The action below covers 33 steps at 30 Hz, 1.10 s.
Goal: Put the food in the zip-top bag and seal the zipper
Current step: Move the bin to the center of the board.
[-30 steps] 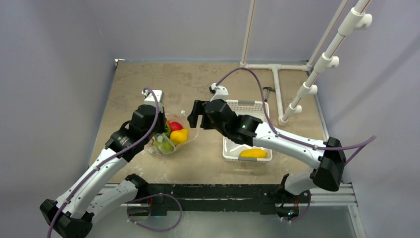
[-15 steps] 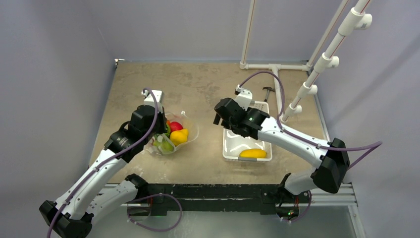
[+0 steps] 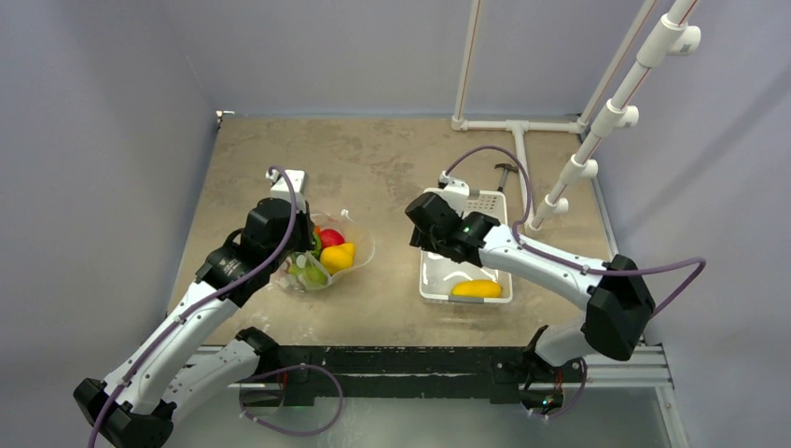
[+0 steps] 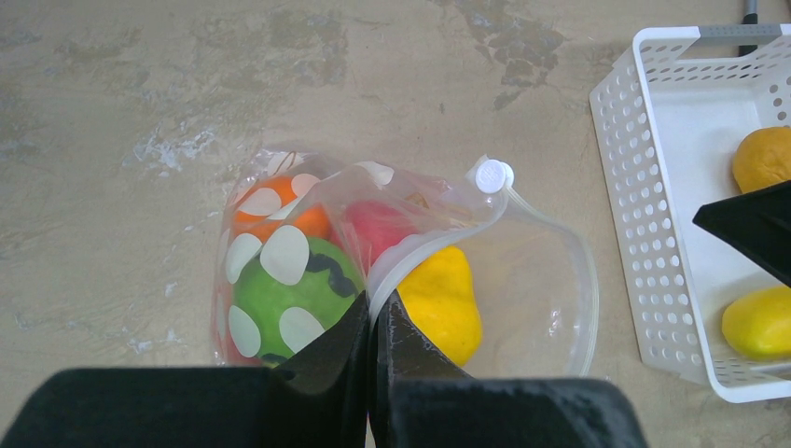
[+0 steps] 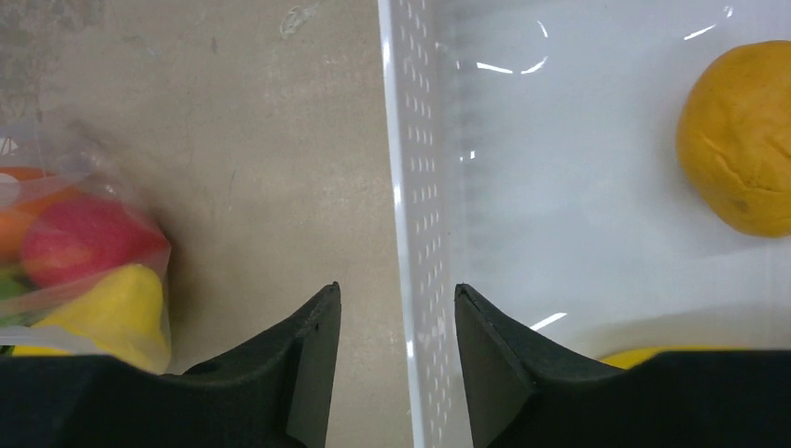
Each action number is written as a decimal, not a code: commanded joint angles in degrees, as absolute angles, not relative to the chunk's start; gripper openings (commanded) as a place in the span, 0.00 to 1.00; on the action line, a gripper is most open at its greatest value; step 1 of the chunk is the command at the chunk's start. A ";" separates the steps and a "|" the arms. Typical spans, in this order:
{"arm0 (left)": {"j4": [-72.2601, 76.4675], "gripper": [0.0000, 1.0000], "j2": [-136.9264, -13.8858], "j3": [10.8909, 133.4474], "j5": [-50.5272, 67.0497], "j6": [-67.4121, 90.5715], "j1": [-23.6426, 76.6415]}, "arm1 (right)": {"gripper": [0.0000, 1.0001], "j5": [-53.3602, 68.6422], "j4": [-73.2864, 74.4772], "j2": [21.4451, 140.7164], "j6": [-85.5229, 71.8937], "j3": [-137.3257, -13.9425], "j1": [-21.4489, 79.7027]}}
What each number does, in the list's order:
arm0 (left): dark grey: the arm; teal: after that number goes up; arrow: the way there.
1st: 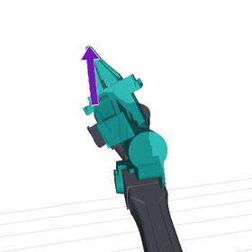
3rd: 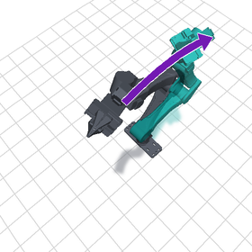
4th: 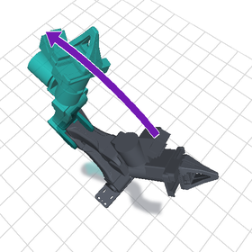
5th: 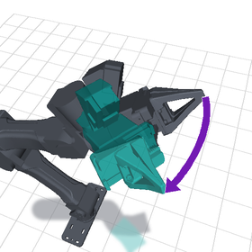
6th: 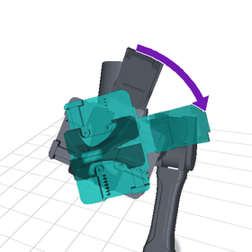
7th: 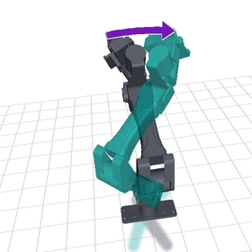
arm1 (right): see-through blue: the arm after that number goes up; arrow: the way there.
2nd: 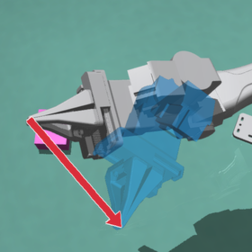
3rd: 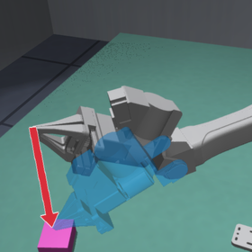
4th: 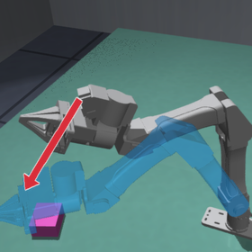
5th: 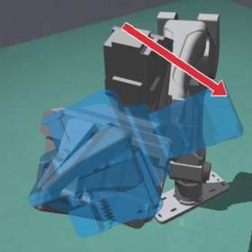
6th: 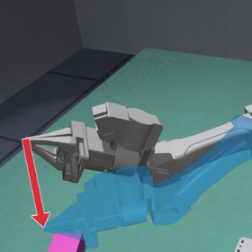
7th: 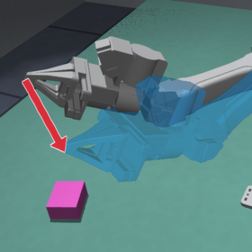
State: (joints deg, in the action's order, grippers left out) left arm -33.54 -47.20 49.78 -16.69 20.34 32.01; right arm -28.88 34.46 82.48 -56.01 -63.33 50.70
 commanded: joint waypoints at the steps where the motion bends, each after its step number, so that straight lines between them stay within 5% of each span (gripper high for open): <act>1: -31.70 0.00 -46.44 49.75 -16.52 19.61 31.79 | 0.48 -27.42 29.18 84.78 -53.99 -63.08 50.58; 9: -31.68 0.00 -46.54 49.75 -16.48 19.60 31.79 | 0.38 -30.47 29.94 90.53 -54.93 -64.40 50.54; 20: -31.73 0.00 -46.49 49.75 -16.52 19.60 31.81 | 0.04 -30.66 27.28 94.04 -53.34 -67.57 49.37; 33: -31.70 0.00 -46.75 49.75 -16.78 19.60 31.79 | 0.00 -31.17 22.62 102.72 -48.30 -77.04 46.24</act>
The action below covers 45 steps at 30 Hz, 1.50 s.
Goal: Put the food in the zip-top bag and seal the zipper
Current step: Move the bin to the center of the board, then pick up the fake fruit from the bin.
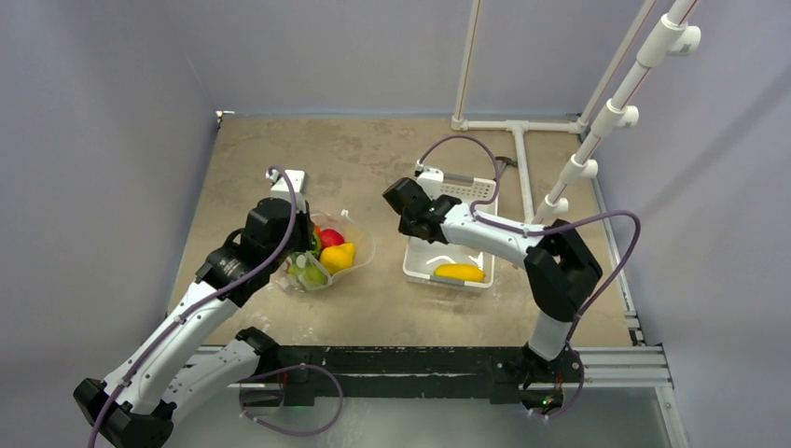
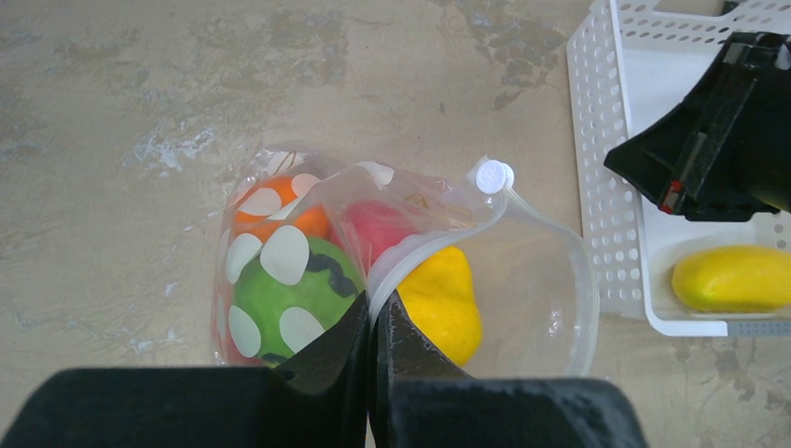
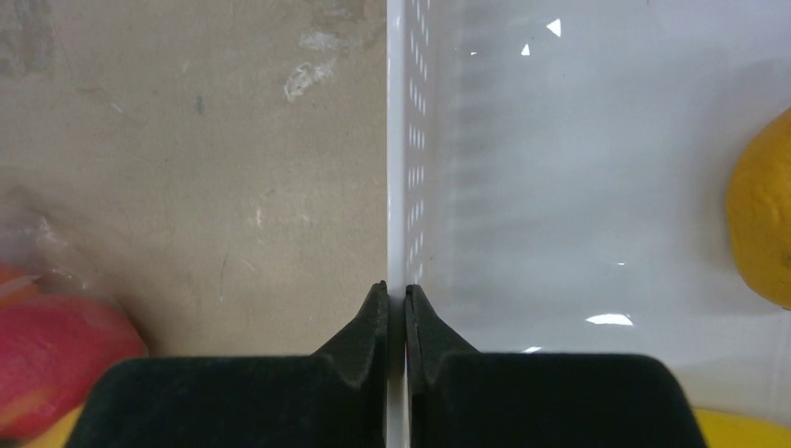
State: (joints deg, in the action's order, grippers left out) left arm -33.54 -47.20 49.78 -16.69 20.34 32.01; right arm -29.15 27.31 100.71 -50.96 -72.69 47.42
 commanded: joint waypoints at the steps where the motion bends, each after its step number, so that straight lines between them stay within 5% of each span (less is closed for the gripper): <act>1: -31.69 0.00 -46.76 49.76 -16.79 19.60 31.81 | 0.00 -31.08 22.23 103.46 -47.85 -77.88 46.03; 7: -31.81 0.00 -46.93 49.75 -17.09 19.61 31.82 | 0.01 -31.44 22.34 108.15 -46.17 -83.43 45.71; 11: -31.82 0.00 -47.02 49.77 -17.13 19.60 31.79 | 0.40 -32.72 23.78 108.10 -46.06 -85.19 45.70; 16: -31.81 0.00 -47.02 49.75 -17.14 19.63 31.81 | 0.60 -35.90 27.33 105.67 -46.92 -85.87 45.53; 33: -31.67 0.00 -46.38 49.85 -16.53 19.64 31.82 | 0.68 -36.75 31.41 93.45 -44.05 -75.68 38.51; 45: -31.70 0.00 -46.23 49.79 -16.26 19.51 31.82 | 0.73 -36.81 31.97 96.33 -40.60 -73.72 34.60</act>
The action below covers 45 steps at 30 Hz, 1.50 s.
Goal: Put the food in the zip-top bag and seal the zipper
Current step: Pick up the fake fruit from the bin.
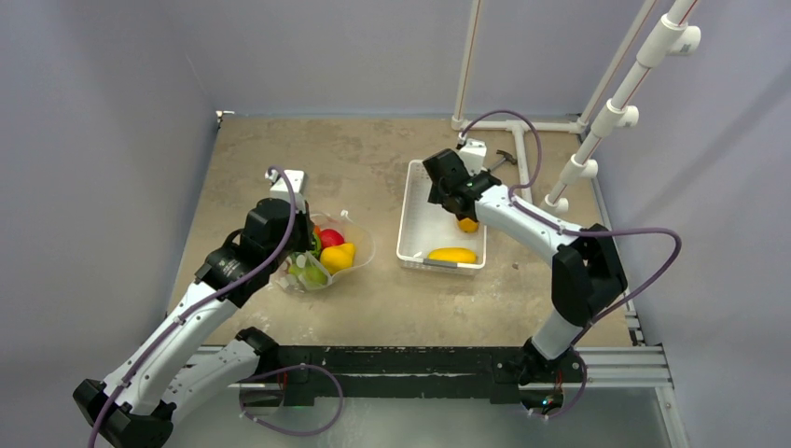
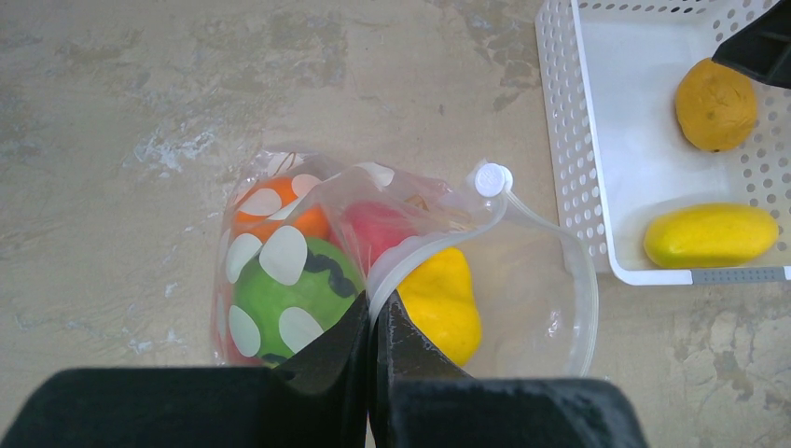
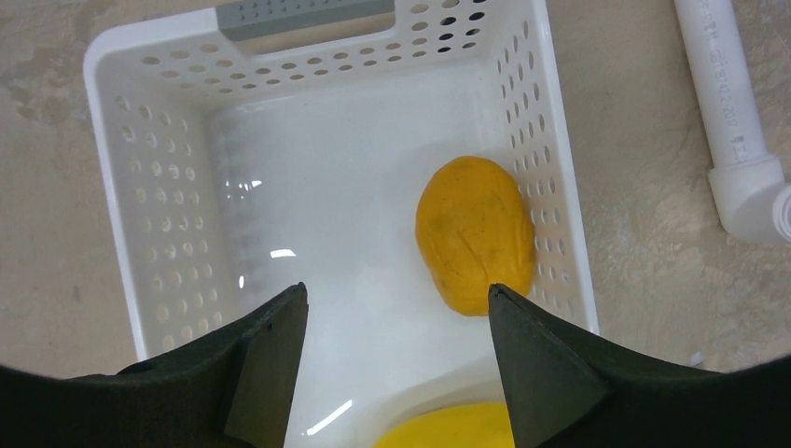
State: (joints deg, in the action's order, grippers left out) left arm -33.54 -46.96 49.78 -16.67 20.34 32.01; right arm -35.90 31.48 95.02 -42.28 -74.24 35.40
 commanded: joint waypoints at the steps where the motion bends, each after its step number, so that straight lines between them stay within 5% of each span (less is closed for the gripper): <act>1: -31.73 0.00 -46.16 49.75 -16.26 19.51 31.81 | 0.75 -36.72 31.56 96.73 -40.10 -73.55 34.32; 24: -31.68 0.00 -46.41 49.80 -16.69 19.59 31.80 | 0.81 -43.67 33.89 107.64 -41.48 -75.68 32.62; 29: -31.67 0.00 -46.54 49.76 -16.70 19.56 31.81 | 0.67 -43.95 33.27 107.66 -41.70 -75.58 32.54; 37: -31.74 0.00 -46.71 49.80 -16.95 19.59 31.82 | 0.24 -43.43 32.84 105.06 -41.72 -75.67 32.58; 45: -31.80 0.00 -47.28 49.82 -17.22 19.61 31.82 | 0.14 -39.76 30.11 97.11 -39.09 -75.33 33.39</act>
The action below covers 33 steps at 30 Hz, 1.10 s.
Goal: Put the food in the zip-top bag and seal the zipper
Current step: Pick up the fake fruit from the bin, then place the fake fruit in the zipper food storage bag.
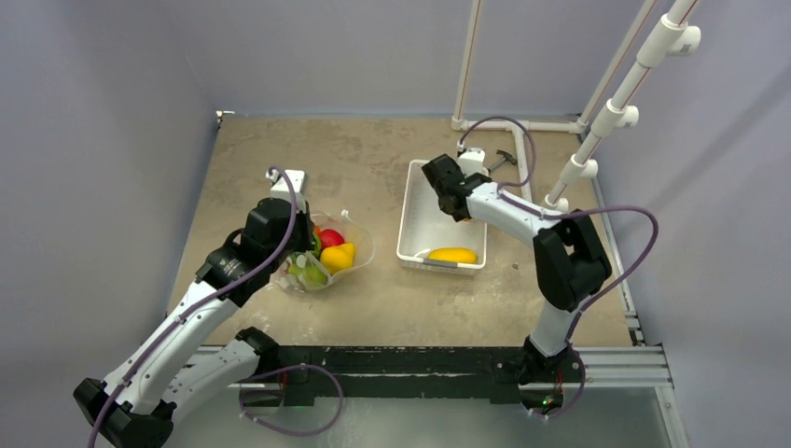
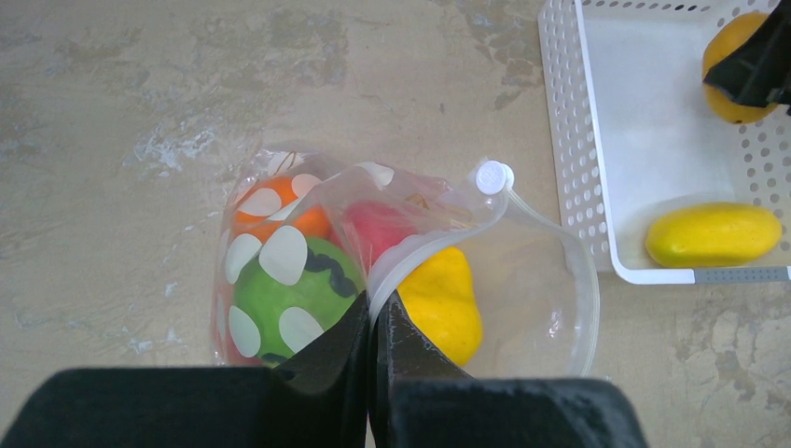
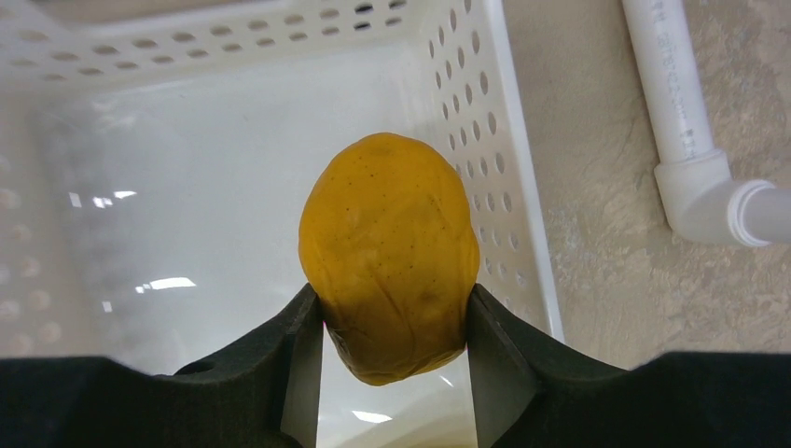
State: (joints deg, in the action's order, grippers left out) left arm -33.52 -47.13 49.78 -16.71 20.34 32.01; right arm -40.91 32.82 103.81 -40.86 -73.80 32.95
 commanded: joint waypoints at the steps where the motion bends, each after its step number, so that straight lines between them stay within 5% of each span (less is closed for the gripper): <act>1: -31.80 0.00 -47.36 49.80 -17.37 19.64 31.79 | 0.14 -37.97 29.40 95.84 -38.35 -75.30 34.01; 18: -31.81 0.00 -47.69 49.75 -17.67 19.60 31.81 | 0.12 -19.34 13.57 81.34 -25.85 -71.39 51.38; 33: -31.74 0.00 -47.46 49.75 -17.49 19.51 31.82 | 0.14 -13.54 10.31 87.13 -20.58 -73.04 62.42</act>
